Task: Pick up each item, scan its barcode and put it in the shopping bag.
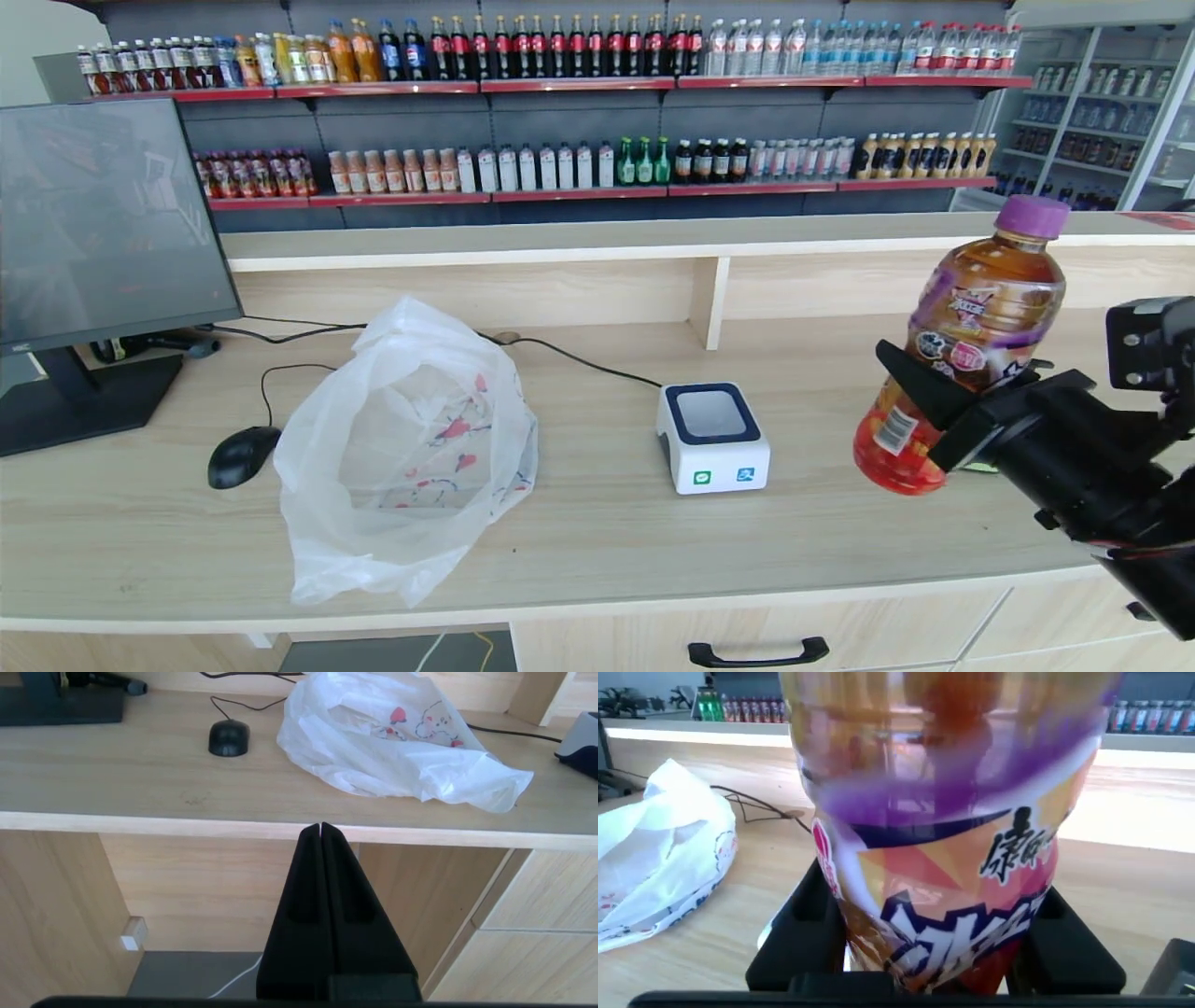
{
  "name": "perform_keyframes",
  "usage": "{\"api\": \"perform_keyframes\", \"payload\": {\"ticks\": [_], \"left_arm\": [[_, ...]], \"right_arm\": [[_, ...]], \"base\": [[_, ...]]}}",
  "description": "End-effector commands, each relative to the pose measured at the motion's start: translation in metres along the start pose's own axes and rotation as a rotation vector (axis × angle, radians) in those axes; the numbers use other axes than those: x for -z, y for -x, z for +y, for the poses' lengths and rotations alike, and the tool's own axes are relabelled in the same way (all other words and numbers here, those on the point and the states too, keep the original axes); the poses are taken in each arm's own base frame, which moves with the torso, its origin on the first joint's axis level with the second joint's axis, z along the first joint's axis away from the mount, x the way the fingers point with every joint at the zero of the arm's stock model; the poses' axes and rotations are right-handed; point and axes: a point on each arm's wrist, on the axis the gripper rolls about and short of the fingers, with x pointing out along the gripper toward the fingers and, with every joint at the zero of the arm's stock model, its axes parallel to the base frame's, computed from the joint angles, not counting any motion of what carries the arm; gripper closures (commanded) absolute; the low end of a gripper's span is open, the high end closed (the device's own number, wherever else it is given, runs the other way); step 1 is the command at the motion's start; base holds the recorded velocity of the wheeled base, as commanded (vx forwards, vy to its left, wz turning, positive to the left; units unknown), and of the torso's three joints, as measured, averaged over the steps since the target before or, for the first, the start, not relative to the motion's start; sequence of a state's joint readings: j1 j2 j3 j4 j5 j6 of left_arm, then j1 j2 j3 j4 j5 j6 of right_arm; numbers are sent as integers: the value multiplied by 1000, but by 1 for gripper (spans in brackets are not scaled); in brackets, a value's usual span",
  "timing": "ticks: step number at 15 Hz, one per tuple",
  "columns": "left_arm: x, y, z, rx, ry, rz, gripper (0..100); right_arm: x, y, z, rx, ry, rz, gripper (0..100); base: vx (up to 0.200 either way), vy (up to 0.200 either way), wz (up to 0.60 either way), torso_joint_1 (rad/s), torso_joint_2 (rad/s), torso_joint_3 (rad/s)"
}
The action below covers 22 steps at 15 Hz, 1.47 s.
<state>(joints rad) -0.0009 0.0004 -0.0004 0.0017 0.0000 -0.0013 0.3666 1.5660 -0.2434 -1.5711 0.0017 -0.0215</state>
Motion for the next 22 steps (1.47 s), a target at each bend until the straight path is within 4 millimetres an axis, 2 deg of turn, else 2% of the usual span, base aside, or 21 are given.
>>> {"api": "perform_keyframes", "payload": {"ticks": [1, 5, 10, 13, 19, 21, 22], "left_arm": [[0, 0, 0, 1, 0, 0, 100], [0, 0, 0, -1, 0, 0, 100], [0, 0, 0, -1, 0, 0, 100], [0, 0, 0, -1, 0, 0, 100], [0, 0, 0, -1, 0, 0, 100], [0, 0, 0, -1, 0, 0, 100], [0, 0, 0, -1, 0, -2, 100]], "right_arm": [[-9, 20, 4, -25, -9, -22, 100], [-12, 32, 6, -34, -28, -26, 100], [-10, 61, 18, -116, -85, -1, 100], [-13, 63, 18, -161, -173, -9, 100], [-12, 66, 23, -390, -288, 27, 100], [-11, 65, 24, -400, -331, 39, 100], [-14, 63, 30, -449, -381, 40, 100]], "base": [[0, 0, 0, 0, 0, 0], [0, 0, 0, 0, 0, 0], [0, 0, 0, 0, 0, 0], [0, 0, 0, 0, 0, 0], [0, 0, 0, 0, 0, 0], [0, 0, 0, 0, 0, 0], [0, 0, 0, 0, 0, 0]]}}
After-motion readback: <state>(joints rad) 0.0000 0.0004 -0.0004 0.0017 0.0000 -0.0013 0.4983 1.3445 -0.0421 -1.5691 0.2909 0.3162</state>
